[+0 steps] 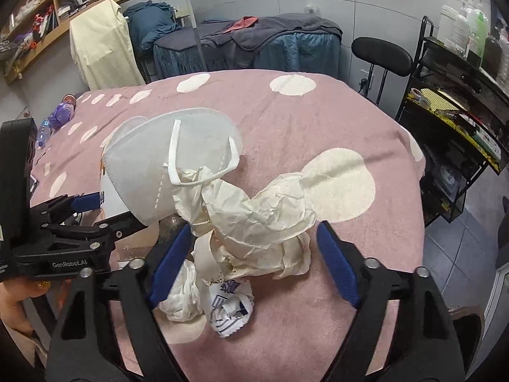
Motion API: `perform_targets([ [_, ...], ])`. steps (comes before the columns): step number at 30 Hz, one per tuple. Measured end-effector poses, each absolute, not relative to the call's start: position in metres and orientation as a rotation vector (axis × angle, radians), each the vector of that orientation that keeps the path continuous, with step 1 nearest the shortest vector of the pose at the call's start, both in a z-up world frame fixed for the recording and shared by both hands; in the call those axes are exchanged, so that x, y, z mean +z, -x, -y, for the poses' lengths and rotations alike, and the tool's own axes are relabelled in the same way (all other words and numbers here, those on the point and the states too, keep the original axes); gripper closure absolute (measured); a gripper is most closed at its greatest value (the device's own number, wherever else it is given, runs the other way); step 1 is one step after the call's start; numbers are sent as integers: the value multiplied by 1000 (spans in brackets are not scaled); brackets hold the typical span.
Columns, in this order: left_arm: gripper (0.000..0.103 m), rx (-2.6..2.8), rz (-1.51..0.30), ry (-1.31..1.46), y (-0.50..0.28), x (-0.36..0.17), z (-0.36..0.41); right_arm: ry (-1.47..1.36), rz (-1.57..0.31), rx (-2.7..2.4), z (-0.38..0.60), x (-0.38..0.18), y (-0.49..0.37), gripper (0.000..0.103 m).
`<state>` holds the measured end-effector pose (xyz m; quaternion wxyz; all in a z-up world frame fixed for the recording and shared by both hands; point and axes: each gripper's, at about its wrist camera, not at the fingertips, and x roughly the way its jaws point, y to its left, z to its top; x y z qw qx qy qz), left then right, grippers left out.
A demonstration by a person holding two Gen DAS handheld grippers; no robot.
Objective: Collect trash
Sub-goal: 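Grasp the crumpled beige paper with the right gripper while the left gripper grasps the white bottle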
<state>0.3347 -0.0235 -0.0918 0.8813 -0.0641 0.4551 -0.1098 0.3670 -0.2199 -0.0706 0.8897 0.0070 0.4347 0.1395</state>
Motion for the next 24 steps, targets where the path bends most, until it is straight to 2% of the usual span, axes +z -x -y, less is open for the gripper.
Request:
perform_targets([
  [2,29,-250,-947,163,-335,-92,23,-32,-910,301,220,-72,-368,44],
  [5,30,-251,-936,162,-330,-90,24,-40,-881,301,223,-68,-360,47],
  [24,35,-265,-717,290,-244,-42,-8,-109,-775,217,277,-48,-261,48],
])
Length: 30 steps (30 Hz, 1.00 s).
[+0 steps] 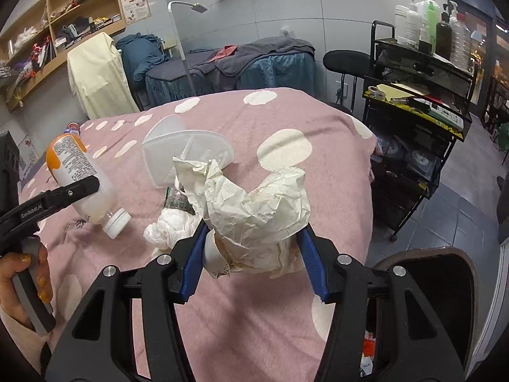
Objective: Collect trash
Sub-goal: 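Grasp the crumpled beige paper with the right gripper while the left gripper grasps the white bottle, then carry the beige paper over the bin and open the right gripper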
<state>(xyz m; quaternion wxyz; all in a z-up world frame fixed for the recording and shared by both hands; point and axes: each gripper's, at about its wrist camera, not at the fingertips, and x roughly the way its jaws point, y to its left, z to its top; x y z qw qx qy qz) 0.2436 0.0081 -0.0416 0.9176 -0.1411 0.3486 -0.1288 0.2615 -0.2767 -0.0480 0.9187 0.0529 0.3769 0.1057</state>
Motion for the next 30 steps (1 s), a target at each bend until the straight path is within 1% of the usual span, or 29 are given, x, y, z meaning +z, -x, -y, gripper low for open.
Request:
perform_targets([
  [13,35,-308,-591,274,-184,-14,9,-193,-697,129,322,-37,-190,47],
  [23,35,-419,-558,225,-157,-5,51,-266,-704,25,369,-52,-151,47],
  [30,35,-500,-548,206,-150,0,79,-297,-746,-66,402,-71,-132,47],
])
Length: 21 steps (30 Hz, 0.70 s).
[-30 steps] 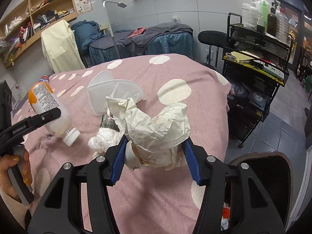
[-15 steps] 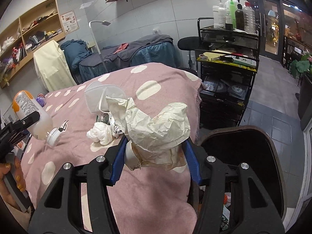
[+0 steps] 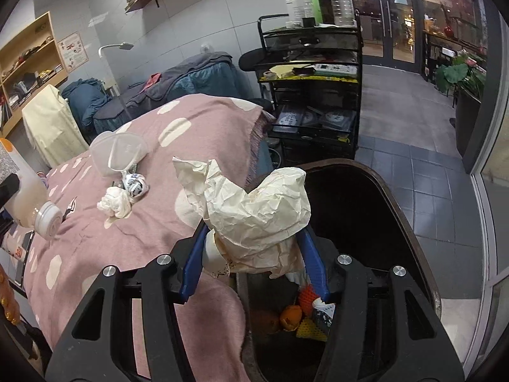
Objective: Collect trash
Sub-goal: 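Carry the beige paper over the bin and open the right gripper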
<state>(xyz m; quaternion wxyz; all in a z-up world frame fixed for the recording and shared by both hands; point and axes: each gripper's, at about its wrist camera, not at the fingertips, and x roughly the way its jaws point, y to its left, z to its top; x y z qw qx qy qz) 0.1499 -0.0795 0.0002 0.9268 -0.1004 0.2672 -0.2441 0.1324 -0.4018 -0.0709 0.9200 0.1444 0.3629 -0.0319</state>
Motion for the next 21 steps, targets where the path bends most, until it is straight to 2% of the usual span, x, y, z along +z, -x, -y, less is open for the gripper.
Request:
perform_targets([
  [16,35,-614,-564,158,-146,-3,128,-359,-943,-191,440,-151,-130,46],
  [18,35,-623,-567,152,-146,-4,133,-371,-958,-200,444,-159,-130,42],
  [21,35,-633,-573,149,-145,-5,137,-377,-971,-210,446,-167,-131,30],
])
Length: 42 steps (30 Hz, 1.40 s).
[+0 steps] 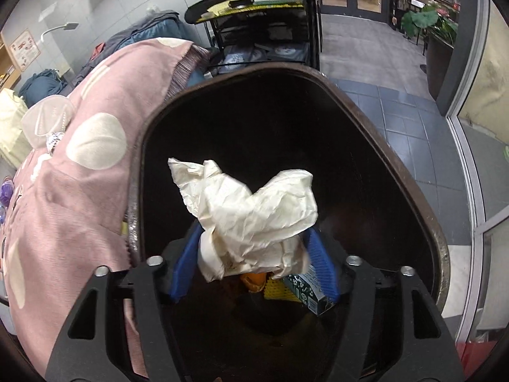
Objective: Collect trash
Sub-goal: 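Carry the beige paper over the bin and open the right gripper, then lower the white bottle into the bin and open the left gripper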
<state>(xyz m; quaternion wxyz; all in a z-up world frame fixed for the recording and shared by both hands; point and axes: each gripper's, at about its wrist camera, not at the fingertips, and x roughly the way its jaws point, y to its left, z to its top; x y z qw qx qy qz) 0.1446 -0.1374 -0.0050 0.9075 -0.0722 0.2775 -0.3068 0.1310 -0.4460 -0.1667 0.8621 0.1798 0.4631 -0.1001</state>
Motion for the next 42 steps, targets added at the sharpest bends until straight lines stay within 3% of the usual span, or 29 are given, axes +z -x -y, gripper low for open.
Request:
perform_targets([
  [2,35,-638,-579,147,-144,-7,141,-380,-973,-219,445,-170,-131,25],
  [9,35,-656,-591,141,-142,-9,150,-403,-948,-215,446,-169,-125,24],
  [19,35,-721,-603,122,-139,-11,176,-415,-792,-281,459,-126,-101,18],
  [42,35,-854,-770,-27,-137,-65,281,-495,-707,-455,522,-105,-59,16],
])
